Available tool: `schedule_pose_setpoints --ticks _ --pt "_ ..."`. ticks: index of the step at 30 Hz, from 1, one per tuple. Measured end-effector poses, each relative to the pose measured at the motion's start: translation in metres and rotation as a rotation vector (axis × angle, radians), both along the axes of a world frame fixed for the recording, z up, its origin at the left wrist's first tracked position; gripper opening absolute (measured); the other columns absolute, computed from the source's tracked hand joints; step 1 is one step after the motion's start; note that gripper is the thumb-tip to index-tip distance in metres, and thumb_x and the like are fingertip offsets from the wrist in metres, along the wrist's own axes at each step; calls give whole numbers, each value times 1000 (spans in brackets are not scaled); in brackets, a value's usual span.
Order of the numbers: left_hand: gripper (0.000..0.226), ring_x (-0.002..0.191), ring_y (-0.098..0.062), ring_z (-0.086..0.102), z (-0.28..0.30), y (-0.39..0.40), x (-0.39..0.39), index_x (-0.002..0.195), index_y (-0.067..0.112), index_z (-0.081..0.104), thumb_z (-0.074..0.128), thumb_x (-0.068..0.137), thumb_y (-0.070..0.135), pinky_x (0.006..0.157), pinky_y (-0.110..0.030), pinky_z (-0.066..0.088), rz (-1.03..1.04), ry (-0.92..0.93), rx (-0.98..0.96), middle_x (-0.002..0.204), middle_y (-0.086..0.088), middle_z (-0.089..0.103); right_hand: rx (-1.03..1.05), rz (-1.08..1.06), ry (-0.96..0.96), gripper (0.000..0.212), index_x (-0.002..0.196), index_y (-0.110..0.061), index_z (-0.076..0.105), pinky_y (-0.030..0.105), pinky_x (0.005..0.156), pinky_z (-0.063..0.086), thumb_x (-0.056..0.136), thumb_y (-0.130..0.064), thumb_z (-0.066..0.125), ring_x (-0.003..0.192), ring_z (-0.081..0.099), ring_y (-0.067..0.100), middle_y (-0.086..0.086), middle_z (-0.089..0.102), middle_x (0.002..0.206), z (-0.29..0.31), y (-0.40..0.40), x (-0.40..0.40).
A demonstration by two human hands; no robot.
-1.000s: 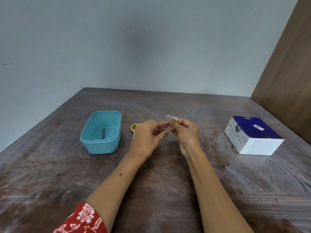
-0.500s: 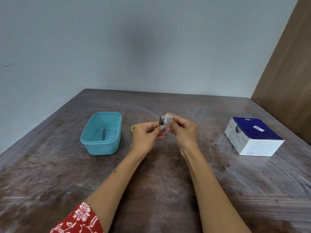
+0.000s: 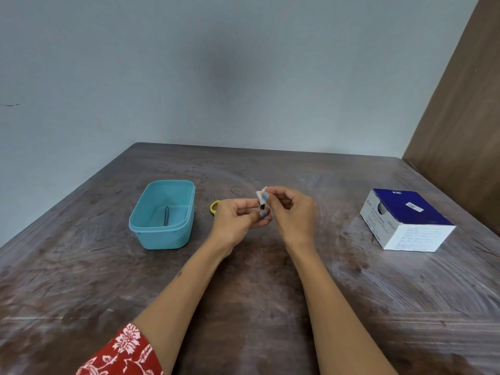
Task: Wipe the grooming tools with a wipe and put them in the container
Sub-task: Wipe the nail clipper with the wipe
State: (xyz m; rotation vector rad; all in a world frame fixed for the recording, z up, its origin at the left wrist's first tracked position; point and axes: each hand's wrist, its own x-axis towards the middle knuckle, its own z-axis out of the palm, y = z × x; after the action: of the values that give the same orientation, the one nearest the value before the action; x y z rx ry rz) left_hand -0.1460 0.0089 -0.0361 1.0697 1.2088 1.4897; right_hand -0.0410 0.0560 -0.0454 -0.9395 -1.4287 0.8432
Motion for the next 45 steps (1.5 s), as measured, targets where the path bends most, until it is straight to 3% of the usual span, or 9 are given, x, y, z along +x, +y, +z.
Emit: schedule_pose_setpoints --ticks 5,10,14,20,25,28,40,45 --pt "27 64 -12 70 -1 0 0 109 -13 59 57 81 -14 63 -19 57 -15 -21 -23 76 -8 70 7 -36 -29 11 90 -16 72 22 68 54 85 -9 66 76 67 10 0 71 84 -3 2 0" --pt "28 65 -13 70 -1 0 -1 109 -13 59 56 82 -14 65 -21 58 -27 -35 -32 84 -16 68 -15 -18 -24 11 89 -18 72 20 66 51 86 -10 65 74 65 7 0 71 84 -3 3 -1" --pt "26 65 -14 70 -2 1 -2 107 -12 60 57 82 -13 64 -20 57 -7 -45 -32 83 -15 68 -63 82 42 16 87 -21 72 20 67 54 80 -6 71 74 68 6 -4 72 82 -1 0 -1" --pt "24 67 -17 71 -6 3 -2 104 -12 62 59 80 -13 67 -22 58 -19 -25 -42 77 -11 71 -168 89 204 5 84 -11 72 27 66 57 82 -7 70 68 67 12 5 71 75 1 0 2" --pt "24 66 -16 71 -5 4 -4 103 -10 63 59 80 -13 66 -23 58 -6 -21 -37 78 -12 71 -158 127 178 9 81 -13 72 24 65 56 76 -8 76 71 67 11 4 71 78 3 -2 3" --pt "23 67 -16 71 -6 4 -3 103 -9 64 60 80 -12 67 -24 59 -19 -10 -41 79 -12 71 -196 126 229 8 78 -15 72 30 71 57 78 -7 73 69 67 13 4 71 73 1 0 3" --pt "21 69 -18 71 -12 8 -4 97 -4 66 61 79 -12 69 -26 59 -36 -29 -30 73 -6 73 -233 85 286 11 76 -9 67 18 62 53 77 0 73 65 64 7 7 67 73 0 -1 4" --pt "23 69 -16 71 -13 9 -6 101 -8 64 60 79 -12 68 -25 59 -16 -23 -22 72 -6 72 -264 128 172 12 72 -9 71 20 61 52 71 1 77 66 67 10 7 71 72 -1 1 4"
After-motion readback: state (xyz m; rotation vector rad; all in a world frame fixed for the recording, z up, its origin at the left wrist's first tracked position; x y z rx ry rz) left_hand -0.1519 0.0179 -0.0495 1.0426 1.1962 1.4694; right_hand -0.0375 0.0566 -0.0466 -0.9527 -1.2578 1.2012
